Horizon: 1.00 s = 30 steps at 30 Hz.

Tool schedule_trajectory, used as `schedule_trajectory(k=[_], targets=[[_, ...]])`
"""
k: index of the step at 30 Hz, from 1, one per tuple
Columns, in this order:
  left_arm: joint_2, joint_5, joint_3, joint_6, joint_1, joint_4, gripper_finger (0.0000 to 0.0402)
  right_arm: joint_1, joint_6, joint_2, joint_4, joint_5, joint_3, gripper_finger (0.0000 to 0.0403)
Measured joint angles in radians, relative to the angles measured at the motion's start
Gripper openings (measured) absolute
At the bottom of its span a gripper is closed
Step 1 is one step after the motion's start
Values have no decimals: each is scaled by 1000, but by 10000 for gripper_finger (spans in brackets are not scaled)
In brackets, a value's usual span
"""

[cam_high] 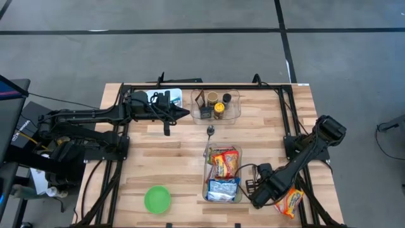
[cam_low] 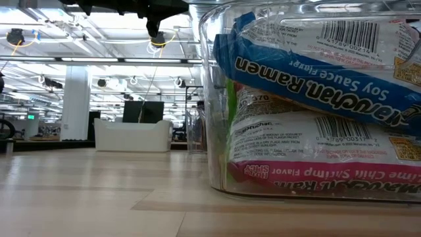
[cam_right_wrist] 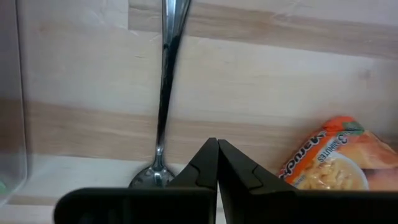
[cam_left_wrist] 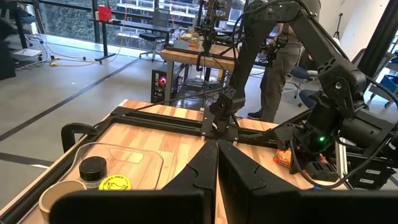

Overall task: Pick & Place Food Item
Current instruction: Put the bottom black spoon into the white bin

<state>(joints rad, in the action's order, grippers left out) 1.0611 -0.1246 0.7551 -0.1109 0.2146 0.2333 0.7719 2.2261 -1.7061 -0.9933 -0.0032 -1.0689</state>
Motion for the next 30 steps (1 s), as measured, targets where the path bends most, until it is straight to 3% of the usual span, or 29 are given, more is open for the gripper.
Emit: schedule_trajectory(k=[30], targets=[[0, 0, 0, 0, 0, 10, 8, -38, -24, -49, 94, -49, 4, 0]])
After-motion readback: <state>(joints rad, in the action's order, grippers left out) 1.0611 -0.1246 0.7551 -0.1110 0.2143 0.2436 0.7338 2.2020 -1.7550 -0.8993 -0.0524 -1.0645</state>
